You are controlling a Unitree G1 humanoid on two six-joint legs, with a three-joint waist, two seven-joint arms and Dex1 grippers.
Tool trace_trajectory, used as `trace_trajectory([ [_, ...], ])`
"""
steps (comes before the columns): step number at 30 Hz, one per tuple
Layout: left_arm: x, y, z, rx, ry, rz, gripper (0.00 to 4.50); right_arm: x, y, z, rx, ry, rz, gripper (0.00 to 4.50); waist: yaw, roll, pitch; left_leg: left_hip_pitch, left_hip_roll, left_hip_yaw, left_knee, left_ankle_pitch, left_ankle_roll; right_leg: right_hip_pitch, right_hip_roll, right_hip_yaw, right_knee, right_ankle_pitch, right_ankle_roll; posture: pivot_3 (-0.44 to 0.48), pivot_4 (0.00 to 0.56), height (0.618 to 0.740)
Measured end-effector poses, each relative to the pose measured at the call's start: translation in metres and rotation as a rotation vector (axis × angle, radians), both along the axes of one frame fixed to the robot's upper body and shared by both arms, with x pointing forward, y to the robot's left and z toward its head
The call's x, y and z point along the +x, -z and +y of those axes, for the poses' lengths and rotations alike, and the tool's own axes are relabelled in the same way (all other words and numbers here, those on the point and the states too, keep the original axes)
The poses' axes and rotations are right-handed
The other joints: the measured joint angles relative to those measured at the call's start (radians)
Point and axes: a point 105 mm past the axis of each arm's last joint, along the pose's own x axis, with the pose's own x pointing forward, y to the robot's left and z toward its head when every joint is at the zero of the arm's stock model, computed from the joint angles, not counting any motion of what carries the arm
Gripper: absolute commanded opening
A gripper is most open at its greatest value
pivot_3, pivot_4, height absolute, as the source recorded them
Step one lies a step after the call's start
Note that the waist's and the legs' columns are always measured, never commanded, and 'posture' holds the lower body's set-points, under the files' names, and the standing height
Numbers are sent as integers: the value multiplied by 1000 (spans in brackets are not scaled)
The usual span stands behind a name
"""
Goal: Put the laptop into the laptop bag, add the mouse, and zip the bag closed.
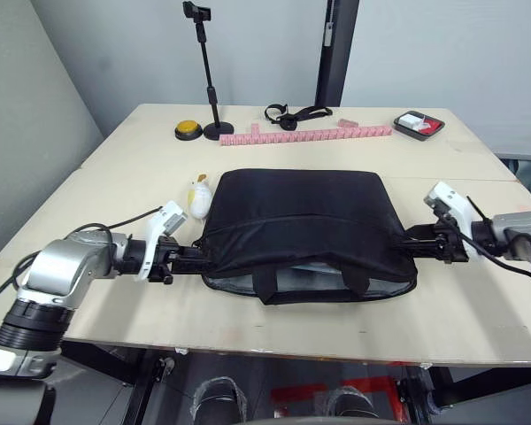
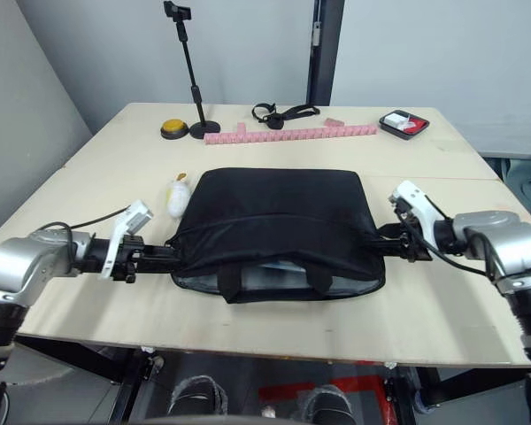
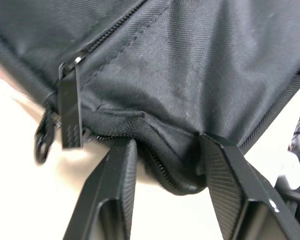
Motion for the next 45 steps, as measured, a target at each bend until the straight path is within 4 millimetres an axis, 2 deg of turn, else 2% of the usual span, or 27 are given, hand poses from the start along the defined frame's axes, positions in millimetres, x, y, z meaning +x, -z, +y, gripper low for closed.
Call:
trace_trajectory([
  [3, 4, -13, 18, 2, -25, -55, 2083, -8, -15, -9, 15, -12, -60, 3644, 1, 0, 0, -2, 0, 0, 0, 0, 0, -1, 0, 0, -1, 0, 0, 0, 150, 739],
  [5, 3, -31, 25, -21, -5, -118, 2083, -15, -27, -15, 38, -27, -121, 3644, 3, 0, 0, -4, 0, 0, 0, 1, 1, -3, 0, 0, -1, 0, 0, 0, 150, 739],
  [8, -2, -62, 25, -89, 74, -207, 2083, -31, -37, -12, 37, -104, -161, 3644, 8, 0, 0, -4, 0, 0, 0, 1, 2, -3, 0, 0, -1, 0, 0, 0, 150, 739],
  [11, -13, -86, 20, -176, 168, -255, 2083, -50, -30, -2, 47, -184, -110, 2827, 10, 0, 0, -3, 0, 0, 0, 0, 0, -3, 0, 0, 0, 0, 0, 0, 150, 739],
  [14, -30, -107, 6, -249, 315, -283, 2083, -63, -24, 11, 71, -260, -65, 1781, 9, 0, 0, -3, 0, 1, 1, 0, 0, -3, 0, 1, 1, 0, 0, 0, 150, 739],
  [17, -45, -113, -6, -243, 435, -287, 2083, -66, -21, 19, 67, -293, -50, 750, 4, 0, 0, -2, 1, 1, 1, 0, 0, -3, 0, 1, 1, 0, 0, 0, 150, 739],
  [19, -52, -105, -9, -180, 483, -264, 2083, -68, -8, 22, 49, -299, -10, 39, 4, -1, 0, -2, 1, 1, 0, 0, 0, -3, 0, 1, 1, 0, 0, 0, 150, 739],
  [23, -58, -89, -19, -128, 564, -228, 2083, -73, 26, 35, 6, -345, 64, 9, 4, -1, 0, -3, 1, 1, 0, 0, 0, -4, 0, 1, 1, 0, 0, 0, 150, 739],
  [27, -63, -96, -29, -127, 628, -264, 2083, -65, 46, 46, -30, -336, 52, 9, 2, -1, 0, -3, 1, 1, 1, 0, 0, -4, 0, 1, 1, 0, 0, 0, 150, 739],
  [31, -65, -97, -35, -130, 662, -274, 2083, -62, 48, 57, -7, -357, 41, 9, 2, -1, 0, -3, 1, 1, 1, 0, 0, -4, 0, 1, 2, 0, 0, 0, 150, 739],
  [36, -67, -95, -37, -142, 675, -262, 2083, -67, 64, 77, 21, -400, 87, 9, 0, -1, 0, -3, 1, 1, 1, 0, -1, -4, 1, 1, 2, 0, 0, 0, 150, 739],
  [41, -67, -96, -38, -147, 672, -261, 2083, -67, 56, 99, 45, -453, 44, 9, -1, -1, 0, -2, 1, 1, 1, 0, -1, -4, 1, 1, 4, 0, 0, 0, 150, 739],
  [45, -60, -100, -37, -139, 631, -282, 2083, -67, 56, 104, 63, -450, 54, 9, 2, -1, 0, -2, 1, 1, 2, 0, -1, -4, 1, 1, 5, 0, 0, 0, 150, 739],
])
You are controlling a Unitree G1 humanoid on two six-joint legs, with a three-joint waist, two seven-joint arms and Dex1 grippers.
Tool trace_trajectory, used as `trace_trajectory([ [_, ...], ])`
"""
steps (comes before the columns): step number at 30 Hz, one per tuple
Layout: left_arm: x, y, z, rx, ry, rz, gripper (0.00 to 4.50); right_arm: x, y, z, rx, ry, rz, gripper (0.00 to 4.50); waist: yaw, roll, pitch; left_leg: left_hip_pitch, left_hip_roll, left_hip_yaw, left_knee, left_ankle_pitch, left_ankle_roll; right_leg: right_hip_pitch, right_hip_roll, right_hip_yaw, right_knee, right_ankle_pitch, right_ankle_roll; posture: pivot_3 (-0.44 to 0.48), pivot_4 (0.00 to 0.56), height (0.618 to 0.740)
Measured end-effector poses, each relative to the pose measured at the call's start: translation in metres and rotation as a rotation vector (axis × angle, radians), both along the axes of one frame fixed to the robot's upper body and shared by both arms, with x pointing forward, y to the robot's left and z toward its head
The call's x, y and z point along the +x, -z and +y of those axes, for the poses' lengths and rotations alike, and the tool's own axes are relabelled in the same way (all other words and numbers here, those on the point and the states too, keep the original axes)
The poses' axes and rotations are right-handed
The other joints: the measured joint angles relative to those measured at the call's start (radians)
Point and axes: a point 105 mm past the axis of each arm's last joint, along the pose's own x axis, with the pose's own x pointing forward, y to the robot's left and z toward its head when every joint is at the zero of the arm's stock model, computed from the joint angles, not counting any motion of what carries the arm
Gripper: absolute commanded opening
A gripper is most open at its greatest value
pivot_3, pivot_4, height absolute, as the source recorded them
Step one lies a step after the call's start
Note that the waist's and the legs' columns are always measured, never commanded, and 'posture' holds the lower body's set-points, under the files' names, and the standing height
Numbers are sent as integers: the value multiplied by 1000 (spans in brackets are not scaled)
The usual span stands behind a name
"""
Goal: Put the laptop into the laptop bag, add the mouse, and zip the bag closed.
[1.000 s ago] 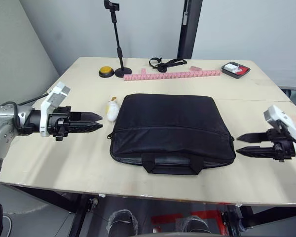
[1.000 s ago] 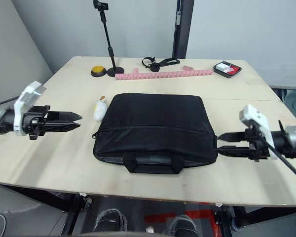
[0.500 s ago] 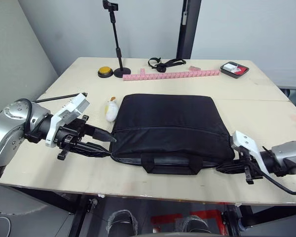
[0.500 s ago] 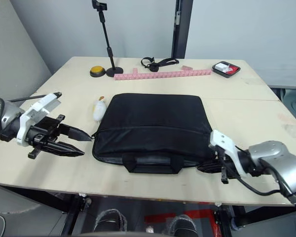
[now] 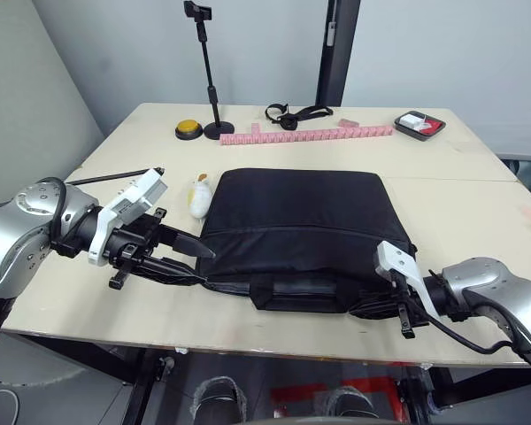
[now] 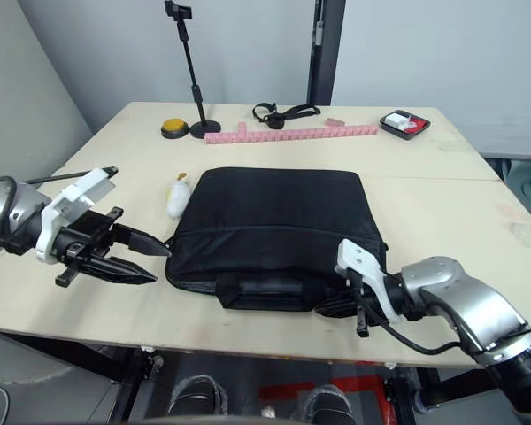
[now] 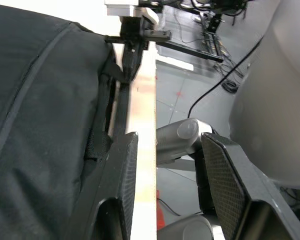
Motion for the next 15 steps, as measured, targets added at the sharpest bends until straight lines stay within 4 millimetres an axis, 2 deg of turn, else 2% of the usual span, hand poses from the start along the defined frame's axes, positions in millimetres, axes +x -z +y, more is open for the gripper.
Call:
trace_trajectory([
  [2, 7, -4, 1, -1, -32, -17, 2083, 0, -1, 2, 3, -3, -1, 9, -1, 0, 0, 0, 0, 0, 1, 0, 0, 0, 0, 0, 1, 0, 0, 0, 150, 739],
  [5, 22, -2, 6, 13, -109, -7, 2926, -2, -4, 5, 20, -15, 9, 0, -2, 0, 0, 1, 0, 0, 1, 0, 0, 0, 0, 1, 2, 0, 0, 0, 150, 739],
  [9, 47, 10, 12, 11, -197, 14, 4371, -4, -12, 11, 57, -42, 15, 0, -2, 0, 0, 1, 0, 0, 3, 0, -1, 0, 0, 1, 4, 0, 0, 0, 150, 739],
  [15, 67, 3, 17, -7, -256, -25, 4445, -3, -22, 17, 86, -64, 6, 0, -2, 0, -1, 1, 0, 0, 3, 0, -1, 0, 0, 1, 4, 0, 0, 0, 150, 739],
])
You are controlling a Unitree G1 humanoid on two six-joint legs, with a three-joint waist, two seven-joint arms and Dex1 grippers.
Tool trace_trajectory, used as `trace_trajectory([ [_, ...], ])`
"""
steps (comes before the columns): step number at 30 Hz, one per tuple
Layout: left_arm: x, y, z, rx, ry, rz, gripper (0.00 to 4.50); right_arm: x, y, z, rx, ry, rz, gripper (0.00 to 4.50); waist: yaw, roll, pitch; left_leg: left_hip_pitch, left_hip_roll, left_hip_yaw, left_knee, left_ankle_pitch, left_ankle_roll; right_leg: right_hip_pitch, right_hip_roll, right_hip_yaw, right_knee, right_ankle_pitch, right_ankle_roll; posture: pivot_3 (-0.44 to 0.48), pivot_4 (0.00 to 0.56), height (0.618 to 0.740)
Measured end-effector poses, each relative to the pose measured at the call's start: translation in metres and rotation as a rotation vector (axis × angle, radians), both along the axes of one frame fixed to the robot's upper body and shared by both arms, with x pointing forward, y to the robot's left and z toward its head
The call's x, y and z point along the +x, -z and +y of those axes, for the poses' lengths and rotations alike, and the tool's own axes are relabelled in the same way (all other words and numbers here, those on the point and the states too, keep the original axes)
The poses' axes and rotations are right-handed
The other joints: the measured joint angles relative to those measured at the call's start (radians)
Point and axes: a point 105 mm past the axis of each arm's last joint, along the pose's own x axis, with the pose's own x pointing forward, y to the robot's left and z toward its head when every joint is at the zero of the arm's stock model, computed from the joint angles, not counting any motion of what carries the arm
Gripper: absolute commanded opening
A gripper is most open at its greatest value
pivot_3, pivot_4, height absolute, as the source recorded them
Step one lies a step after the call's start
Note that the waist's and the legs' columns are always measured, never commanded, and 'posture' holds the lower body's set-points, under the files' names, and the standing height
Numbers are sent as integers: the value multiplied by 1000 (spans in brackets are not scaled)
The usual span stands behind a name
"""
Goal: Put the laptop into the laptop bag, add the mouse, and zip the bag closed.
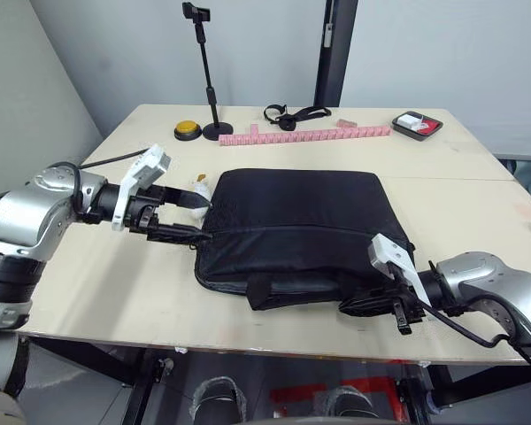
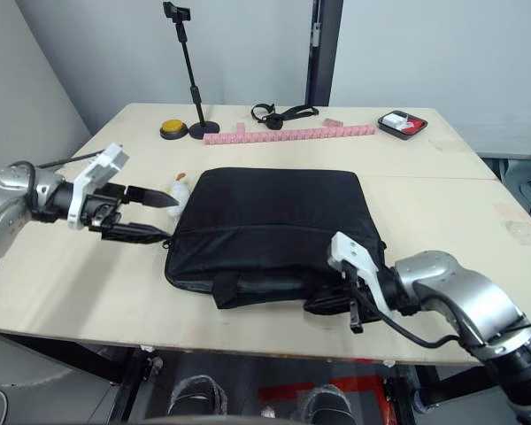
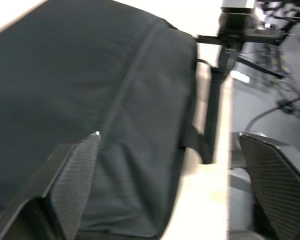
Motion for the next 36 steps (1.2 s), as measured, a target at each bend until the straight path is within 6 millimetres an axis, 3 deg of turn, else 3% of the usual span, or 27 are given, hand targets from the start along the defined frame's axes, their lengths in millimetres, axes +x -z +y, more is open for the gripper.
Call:
trace_trajectory([
  [10, -1, -4, -6, -39, 30, 36, 4445, 14, -18, 7, 26, 2, -79, 0, 1, 0, 0, 0, 0, 0, 0, 0, 0, 0, 0, 0, 0, 0, 0, 0, 150, 739],
  [17, -20, -24, -22, -108, 147, 30, 4445, 22, -37, 20, 71, -23, -144, 0, 0, 0, 0, 0, 0, 0, 0, 0, 0, 0, 0, 0, 1, 0, 0, 0, 150, 739],
  [23, -43, -38, -28, -107, 219, -8, 4445, 52, -33, 32, 30, 37, -207, 0, -5, 0, 0, 0, 0, 0, 1, 0, -1, 0, 0, 0, 2, 0, 0, 0, 150, 739],
  [29, -46, -36, -26, -108, 198, -1, 4445, 80, -28, 49, -18, 90, -259, 0, -4, 0, 0, -1, 0, -1, 1, 0, -2, -1, 0, -1, 2, 0, 0, 0, 150, 739],
  [36, -45, -36, -25, -109, 167, 3, 4445, 78, -25, 51, -21, 60, -240, 0, -1, 0, 0, -3, 0, -3, 1, 0, -2, -1, 0, -2, 2, 0, 0, 0, 150, 739],
])
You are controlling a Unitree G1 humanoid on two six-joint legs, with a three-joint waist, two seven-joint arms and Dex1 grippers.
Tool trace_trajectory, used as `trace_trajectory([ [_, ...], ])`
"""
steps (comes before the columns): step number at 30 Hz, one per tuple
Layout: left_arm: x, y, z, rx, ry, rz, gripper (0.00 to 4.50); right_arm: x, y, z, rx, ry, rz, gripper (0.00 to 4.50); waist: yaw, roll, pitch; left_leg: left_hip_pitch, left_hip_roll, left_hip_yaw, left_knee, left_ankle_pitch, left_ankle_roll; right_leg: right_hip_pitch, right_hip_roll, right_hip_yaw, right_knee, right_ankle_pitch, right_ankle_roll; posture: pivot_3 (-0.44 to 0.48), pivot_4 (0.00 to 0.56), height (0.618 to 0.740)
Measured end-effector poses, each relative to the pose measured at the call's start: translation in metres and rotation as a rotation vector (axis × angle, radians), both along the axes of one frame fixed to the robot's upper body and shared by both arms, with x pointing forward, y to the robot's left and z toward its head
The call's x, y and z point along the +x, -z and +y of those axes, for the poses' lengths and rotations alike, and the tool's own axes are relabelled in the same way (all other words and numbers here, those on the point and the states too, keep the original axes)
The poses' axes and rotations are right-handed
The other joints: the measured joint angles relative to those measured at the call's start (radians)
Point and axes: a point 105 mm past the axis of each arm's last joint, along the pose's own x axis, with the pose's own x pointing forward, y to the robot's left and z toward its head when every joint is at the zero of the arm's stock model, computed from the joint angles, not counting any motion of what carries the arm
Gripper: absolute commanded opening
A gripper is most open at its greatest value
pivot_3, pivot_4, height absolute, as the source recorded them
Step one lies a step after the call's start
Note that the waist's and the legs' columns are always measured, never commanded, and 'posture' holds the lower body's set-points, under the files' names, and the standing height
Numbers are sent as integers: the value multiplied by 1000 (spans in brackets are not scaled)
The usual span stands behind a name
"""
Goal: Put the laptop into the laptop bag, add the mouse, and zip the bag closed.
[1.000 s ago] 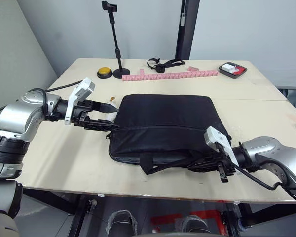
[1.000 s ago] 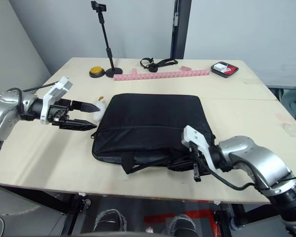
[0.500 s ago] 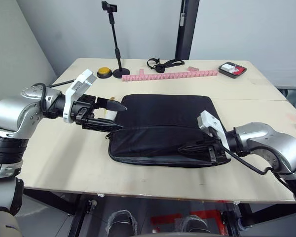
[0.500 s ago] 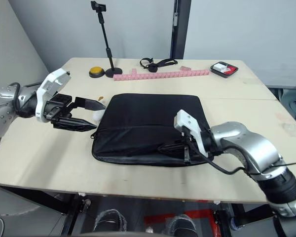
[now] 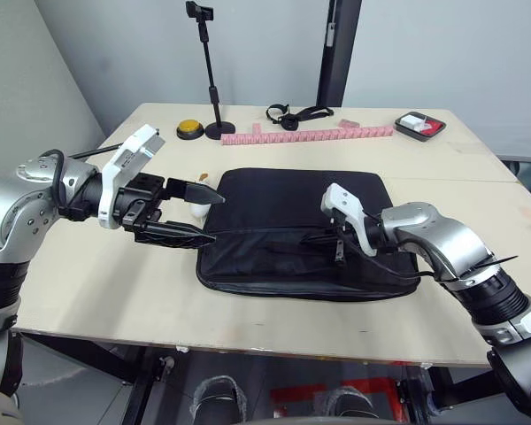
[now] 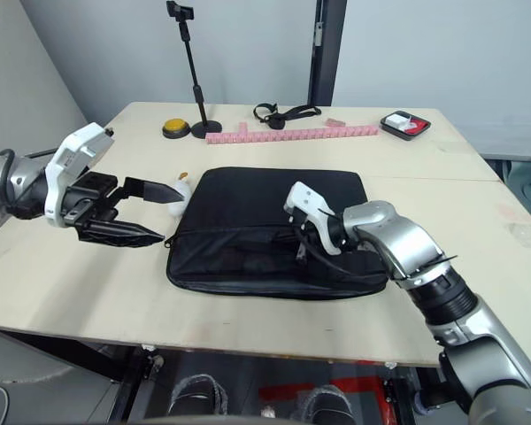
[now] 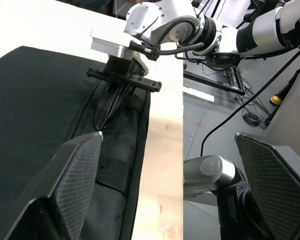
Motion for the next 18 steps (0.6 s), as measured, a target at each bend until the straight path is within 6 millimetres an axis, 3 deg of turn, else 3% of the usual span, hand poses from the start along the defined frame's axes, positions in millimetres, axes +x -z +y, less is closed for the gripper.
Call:
trace_trajectory([
  [4, 5, -1, 1, -4, -37, 10, 4445, 3, -2, 5, 12, -15, -14, 0, -5, 0, 0, 0, 0, 0, 1, 0, 0, 0, 0, 0, 2, 0, 0, 0, 150, 739],
  [9, 18, -11, 7, -26, -106, 6, 4445, 14, -4, 28, 37, -46, -58, 0, -7, 0, 0, 0, 1, 0, 2, 1, -1, -1, 1, 0, 3, 0, 0, 0, 150, 739],
  [12, 24, -11, 9, -43, -130, 41, 4445, 28, -5, 33, 44, -8, -77, 0, -6, 0, 0, -1, 1, -1, 2, 1, -1, -1, 1, 0, 3, 0, 0, 0, 150, 739],
  [18, 26, -13, 10, -47, -145, 57, 4445, 33, -6, 35, 57, -24, -73, 0, -3, 0, 0, -1, 1, -2, 2, 0, -1, -1, 1, -1, 2, 0, 0, 0, 150, 739],
])
